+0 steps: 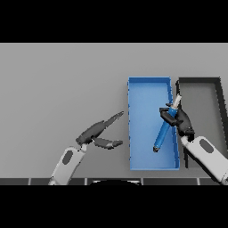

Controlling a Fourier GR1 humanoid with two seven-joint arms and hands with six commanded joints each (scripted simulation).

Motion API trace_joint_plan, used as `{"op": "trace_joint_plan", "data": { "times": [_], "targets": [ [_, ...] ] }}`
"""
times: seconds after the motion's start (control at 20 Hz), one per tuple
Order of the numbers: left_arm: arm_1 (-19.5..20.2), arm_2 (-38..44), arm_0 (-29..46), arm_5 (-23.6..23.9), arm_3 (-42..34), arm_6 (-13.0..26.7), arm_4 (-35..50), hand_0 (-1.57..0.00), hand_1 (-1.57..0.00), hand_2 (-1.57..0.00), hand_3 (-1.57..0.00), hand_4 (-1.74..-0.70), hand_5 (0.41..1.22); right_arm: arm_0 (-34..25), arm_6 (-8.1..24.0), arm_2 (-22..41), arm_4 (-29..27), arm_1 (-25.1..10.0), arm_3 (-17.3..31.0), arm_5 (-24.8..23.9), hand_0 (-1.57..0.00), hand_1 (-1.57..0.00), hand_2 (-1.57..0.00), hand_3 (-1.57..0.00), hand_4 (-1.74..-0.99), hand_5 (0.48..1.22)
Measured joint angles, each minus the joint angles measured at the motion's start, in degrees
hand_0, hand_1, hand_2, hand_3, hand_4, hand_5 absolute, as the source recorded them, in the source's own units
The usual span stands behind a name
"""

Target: Pick up the blue pipe and place it into the blue bin.

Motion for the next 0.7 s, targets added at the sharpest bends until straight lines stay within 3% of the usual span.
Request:
{"op": "trace_joint_plan", "data": {
  "times": [0.25,0.45,0.7],
  "targets": [
    [-0.4,-0.5,0.1,0.5,-0.7,0.4,-0.4,0.0,0.0,0.0,0.0,-0.93,0.496,-6.2,0.1,10.9,-4.9,-5.6,1.0,2.6,-0.07,-0.07,-0.07,-0.02,-1.161,0.771],
    [-0.3,-0.6,0.6,0.2,-0.8,1.0,-0.3,0.0,0.0,0.0,0.0,-0.93,0.497,-8.7,0.1,13.6,-6.6,-7.0,1.2,2.8,-0.03,-0.03,-0.03,-0.01,-1.099,0.725],
    [-1.0,-0.6,-0.4,0.4,-0.1,1.8,-0.3,0.0,0.0,0.0,0.0,-0.93,0.496,-9.6,-0.2,15.6,-5.8,-7.5,1.1,4.4,-0.02,-0.02,-0.02,0.0,-1.084,0.711]
  ]
}}
